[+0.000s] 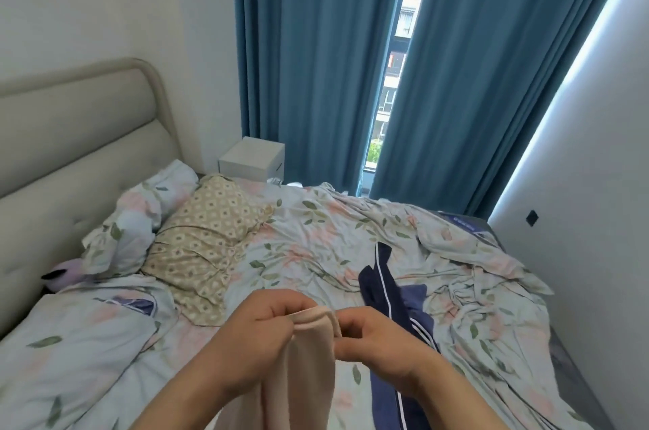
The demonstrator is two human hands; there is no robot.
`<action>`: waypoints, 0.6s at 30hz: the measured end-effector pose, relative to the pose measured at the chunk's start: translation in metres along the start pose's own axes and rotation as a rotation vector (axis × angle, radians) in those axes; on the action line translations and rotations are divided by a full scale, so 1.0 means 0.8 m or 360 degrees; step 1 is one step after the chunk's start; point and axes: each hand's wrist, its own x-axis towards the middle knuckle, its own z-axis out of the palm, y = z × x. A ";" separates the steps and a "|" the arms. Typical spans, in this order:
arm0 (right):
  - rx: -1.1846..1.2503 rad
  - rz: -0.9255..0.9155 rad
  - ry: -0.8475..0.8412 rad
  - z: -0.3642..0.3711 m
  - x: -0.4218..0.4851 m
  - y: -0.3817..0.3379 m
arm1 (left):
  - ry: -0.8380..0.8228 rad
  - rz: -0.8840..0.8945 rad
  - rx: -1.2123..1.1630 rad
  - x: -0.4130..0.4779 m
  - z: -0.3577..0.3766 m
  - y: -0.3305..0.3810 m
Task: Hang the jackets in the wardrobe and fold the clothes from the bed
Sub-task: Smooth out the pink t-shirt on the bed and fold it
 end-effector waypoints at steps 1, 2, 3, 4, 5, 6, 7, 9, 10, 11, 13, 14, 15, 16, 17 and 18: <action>0.0006 -0.0025 0.0037 0.002 0.000 -0.010 | 0.0041 0.0031 0.0072 -0.006 -0.012 0.010; -0.0012 -0.0059 0.0078 0.004 -0.001 -0.021 | 0.0079 0.0061 0.0153 -0.011 -0.024 0.019; -0.0075 -0.0093 0.0127 0.006 -0.002 -0.033 | 0.0109 0.0096 0.0241 -0.016 -0.037 0.026; -0.0202 -0.0110 0.0179 0.007 -0.002 -0.045 | 0.0131 0.0130 0.0321 -0.020 -0.049 0.032; -0.0363 -0.0106 0.0216 0.008 -0.003 -0.056 | 0.0158 0.0158 0.0399 -0.024 -0.062 0.038; -0.0527 -0.0101 0.0232 0.009 -0.003 -0.068 | 0.0191 0.0190 0.0477 -0.027 -0.075 0.045; -0.0667 -0.0098 0.0234 0.011 -0.004 -0.080 | 0.0227 0.0220 0.0556 -0.030 -0.088 0.051; -0.0848 -0.0130 0.0239 0.016 -0.002 -0.104 | 0.0305 0.0274 0.0688 -0.034 -0.113 0.064; -0.0919 -0.0148 0.0231 0.016 -0.002 -0.115 | 0.0344 0.0302 0.0738 -0.034 -0.124 0.069; -0.0991 -0.0150 0.0196 0.016 -0.001 -0.126 | 0.0377 0.0327 0.0779 -0.035 -0.134 0.075; -0.1144 -0.0098 0.0052 0.014 -0.003 -0.148 | 0.0408 0.0374 0.0889 -0.032 -0.150 0.085; -0.1202 -0.0052 -0.0024 0.013 -0.004 -0.156 | 0.0434 0.0398 0.0957 -0.030 -0.159 0.091; -0.1291 -0.0014 -0.0068 0.012 -0.006 -0.162 | 0.0485 0.0425 0.1025 -0.028 -0.168 0.097; -0.1422 0.0004 -0.0071 0.009 -0.007 -0.167 | 0.0553 0.0453 0.1090 -0.026 -0.179 0.103; -0.1558 0.0012 -0.0030 0.005 -0.008 -0.171 | 0.0619 0.0485 0.1152 -0.025 -0.190 0.110; -0.1657 0.0027 0.0045 -0.001 -0.010 -0.175 | 0.0671 0.0514 0.1223 -0.024 -0.203 0.116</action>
